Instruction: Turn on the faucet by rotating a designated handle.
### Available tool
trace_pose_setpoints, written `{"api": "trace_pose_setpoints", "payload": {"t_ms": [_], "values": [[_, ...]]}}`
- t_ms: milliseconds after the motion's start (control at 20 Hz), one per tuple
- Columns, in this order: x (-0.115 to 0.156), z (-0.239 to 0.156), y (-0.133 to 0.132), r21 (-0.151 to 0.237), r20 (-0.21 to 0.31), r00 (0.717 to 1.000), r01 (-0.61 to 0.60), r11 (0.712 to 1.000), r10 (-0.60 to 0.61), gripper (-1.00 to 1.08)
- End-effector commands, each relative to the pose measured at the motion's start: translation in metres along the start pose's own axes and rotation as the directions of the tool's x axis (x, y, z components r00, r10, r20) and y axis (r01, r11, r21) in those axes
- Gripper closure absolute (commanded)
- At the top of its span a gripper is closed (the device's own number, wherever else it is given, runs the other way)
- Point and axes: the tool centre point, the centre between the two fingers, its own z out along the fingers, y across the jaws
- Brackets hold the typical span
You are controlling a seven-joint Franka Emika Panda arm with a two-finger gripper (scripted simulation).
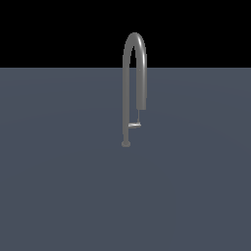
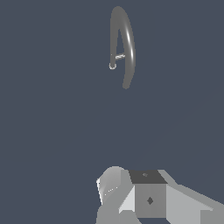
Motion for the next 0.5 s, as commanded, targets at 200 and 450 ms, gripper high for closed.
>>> {"api": "trace_pose_setpoints", "payload": {"t_ms": [200, 450], "values": [[0.002, 0.0, 0.0, 0.004, 0.006, 1.0, -0.004, 1.0, 0.004, 1.08], [0.011, 0.002, -0.001, 0.021, 0.028, 0.999, -0.022, 1.0, 0.021, 1.08]]}}
